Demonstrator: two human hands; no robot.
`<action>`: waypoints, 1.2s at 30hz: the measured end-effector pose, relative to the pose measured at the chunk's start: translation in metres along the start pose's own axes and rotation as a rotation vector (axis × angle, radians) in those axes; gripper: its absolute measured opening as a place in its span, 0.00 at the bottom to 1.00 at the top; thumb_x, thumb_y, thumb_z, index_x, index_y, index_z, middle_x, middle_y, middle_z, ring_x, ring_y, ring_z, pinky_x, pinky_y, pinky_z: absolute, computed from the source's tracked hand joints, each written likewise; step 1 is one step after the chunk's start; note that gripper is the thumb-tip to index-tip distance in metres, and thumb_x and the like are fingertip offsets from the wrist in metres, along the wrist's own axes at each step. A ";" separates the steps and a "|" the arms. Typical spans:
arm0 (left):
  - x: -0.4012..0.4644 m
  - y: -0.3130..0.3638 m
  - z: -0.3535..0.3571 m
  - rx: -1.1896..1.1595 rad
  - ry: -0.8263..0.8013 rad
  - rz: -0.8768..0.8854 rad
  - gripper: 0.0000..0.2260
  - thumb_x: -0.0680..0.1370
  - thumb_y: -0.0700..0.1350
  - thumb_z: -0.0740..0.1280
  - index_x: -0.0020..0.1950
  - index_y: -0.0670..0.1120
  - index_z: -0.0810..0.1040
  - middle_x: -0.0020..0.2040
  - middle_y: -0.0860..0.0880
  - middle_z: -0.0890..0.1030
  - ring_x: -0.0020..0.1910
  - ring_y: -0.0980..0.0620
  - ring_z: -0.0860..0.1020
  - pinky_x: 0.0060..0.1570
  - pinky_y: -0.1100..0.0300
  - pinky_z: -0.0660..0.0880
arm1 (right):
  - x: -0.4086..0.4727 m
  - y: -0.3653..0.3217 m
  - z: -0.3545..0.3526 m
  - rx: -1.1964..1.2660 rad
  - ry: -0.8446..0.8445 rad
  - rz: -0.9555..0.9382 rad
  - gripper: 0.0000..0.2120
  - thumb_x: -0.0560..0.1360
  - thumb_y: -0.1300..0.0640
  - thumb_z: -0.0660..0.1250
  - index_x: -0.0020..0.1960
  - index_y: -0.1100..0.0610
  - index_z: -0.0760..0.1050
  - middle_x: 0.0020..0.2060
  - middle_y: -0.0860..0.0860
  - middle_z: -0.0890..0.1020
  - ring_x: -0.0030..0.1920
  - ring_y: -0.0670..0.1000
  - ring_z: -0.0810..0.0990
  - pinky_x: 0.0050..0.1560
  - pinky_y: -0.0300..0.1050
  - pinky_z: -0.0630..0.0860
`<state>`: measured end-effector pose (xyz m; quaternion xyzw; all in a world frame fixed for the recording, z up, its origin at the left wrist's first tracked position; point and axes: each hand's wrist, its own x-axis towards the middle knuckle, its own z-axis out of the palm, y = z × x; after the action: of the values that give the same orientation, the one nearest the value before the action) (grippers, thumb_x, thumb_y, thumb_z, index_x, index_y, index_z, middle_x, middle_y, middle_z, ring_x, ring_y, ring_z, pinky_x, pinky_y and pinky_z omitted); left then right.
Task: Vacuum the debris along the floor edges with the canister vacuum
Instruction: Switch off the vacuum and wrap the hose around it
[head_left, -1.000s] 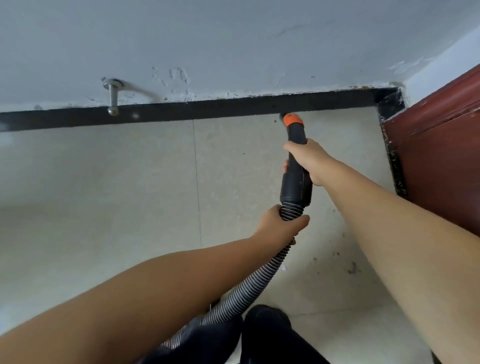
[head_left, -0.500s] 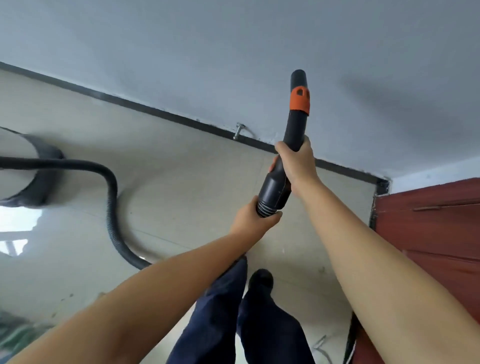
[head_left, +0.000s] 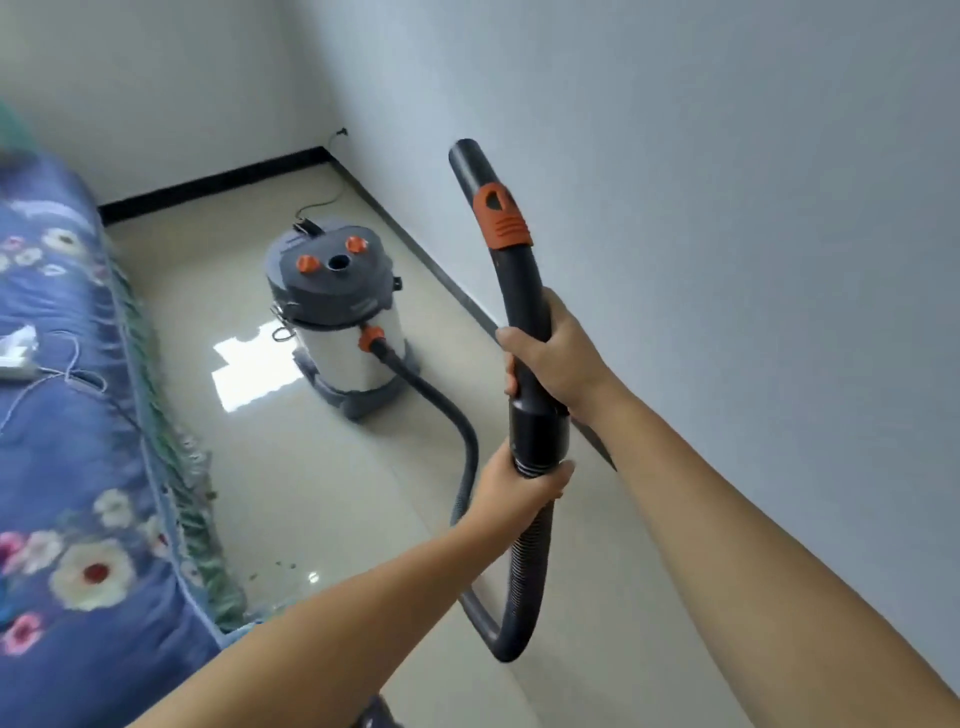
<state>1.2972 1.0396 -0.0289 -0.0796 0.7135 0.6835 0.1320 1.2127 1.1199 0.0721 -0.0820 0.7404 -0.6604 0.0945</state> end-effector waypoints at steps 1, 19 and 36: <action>0.000 0.007 -0.028 -0.022 0.032 0.003 0.11 0.66 0.51 0.72 0.43 0.50 0.73 0.31 0.54 0.80 0.35 0.53 0.80 0.39 0.58 0.78 | 0.014 -0.010 0.028 -0.018 -0.031 -0.014 0.11 0.76 0.62 0.65 0.56 0.56 0.67 0.31 0.56 0.75 0.28 0.54 0.76 0.32 0.47 0.79; 0.126 0.105 -0.355 0.225 0.464 0.211 0.18 0.65 0.53 0.70 0.53 0.50 0.75 0.44 0.51 0.81 0.45 0.51 0.80 0.47 0.51 0.78 | 0.280 -0.087 0.266 0.362 -0.162 -0.143 0.11 0.73 0.59 0.67 0.51 0.57 0.67 0.27 0.53 0.75 0.25 0.52 0.74 0.34 0.49 0.78; 0.355 0.071 -0.522 0.251 0.629 -0.038 0.07 0.69 0.52 0.72 0.43 0.62 0.76 0.33 0.58 0.80 0.33 0.58 0.75 0.34 0.60 0.71 | 0.564 0.066 0.314 0.031 -0.195 0.361 0.17 0.81 0.41 0.55 0.58 0.50 0.74 0.43 0.54 0.85 0.43 0.53 0.85 0.40 0.45 0.82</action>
<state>0.8964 0.5465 -0.0507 -0.2830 0.7962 0.5297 -0.0734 0.7442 0.6862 -0.0457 -0.0100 0.7203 -0.6328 0.2840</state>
